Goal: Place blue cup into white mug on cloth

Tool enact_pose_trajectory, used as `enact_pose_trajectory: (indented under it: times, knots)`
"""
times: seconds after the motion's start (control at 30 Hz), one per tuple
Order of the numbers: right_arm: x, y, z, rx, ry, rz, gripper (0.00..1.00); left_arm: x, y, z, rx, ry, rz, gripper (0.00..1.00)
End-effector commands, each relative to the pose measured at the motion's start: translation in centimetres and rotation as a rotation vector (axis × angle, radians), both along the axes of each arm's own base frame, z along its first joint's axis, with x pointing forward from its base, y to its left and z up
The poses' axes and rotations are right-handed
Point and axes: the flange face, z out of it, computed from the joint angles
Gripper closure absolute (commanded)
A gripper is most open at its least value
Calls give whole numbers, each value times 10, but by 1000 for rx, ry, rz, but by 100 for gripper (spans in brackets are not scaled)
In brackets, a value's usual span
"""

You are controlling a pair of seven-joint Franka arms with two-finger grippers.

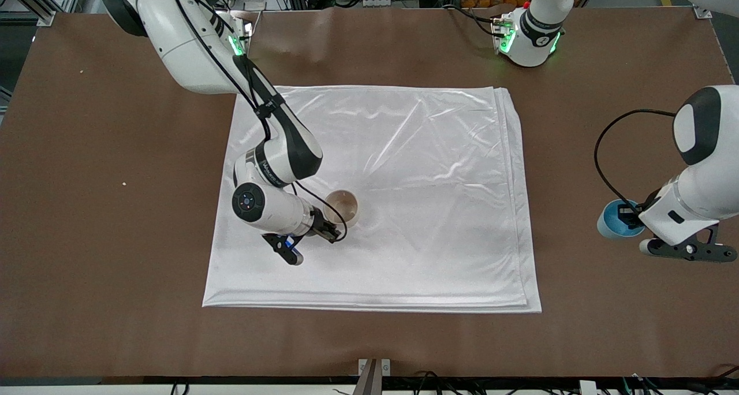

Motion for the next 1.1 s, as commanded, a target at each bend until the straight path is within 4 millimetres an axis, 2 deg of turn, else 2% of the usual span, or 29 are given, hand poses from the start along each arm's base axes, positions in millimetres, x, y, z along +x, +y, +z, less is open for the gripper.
enact_pose_trajectory:
  times: [0.0,0.4,0.57,0.8,0.83,0.9,1.0,1.07]
  knots:
    - [4,-3,6,-6,-7,-12,100,-7,0,6,43,13,-7,100]
    - [-6,17,-9,-11,-1,-35,100,-8,4,4,63,28,-5,100]
    - [-7,19,-16,-13,2,-61,100,-7,5,1,75,32,-10,100]
    - [-19,39,-28,-8,-12,-101,100,-7,6,-2,81,38,-11,100]
    - [-21,43,-30,-8,-12,-100,98,-7,6,-2,81,38,-11,100]
    - [-22,42,-35,-13,-4,-113,75,-7,6,-2,81,38,-11,100]
    - [-20,37,-37,-16,1,-128,34,-7,5,0,80,34,-13,100]
    - [-19,35,-36,-19,-1,-131,14,-7,3,1,78,33,-17,100]
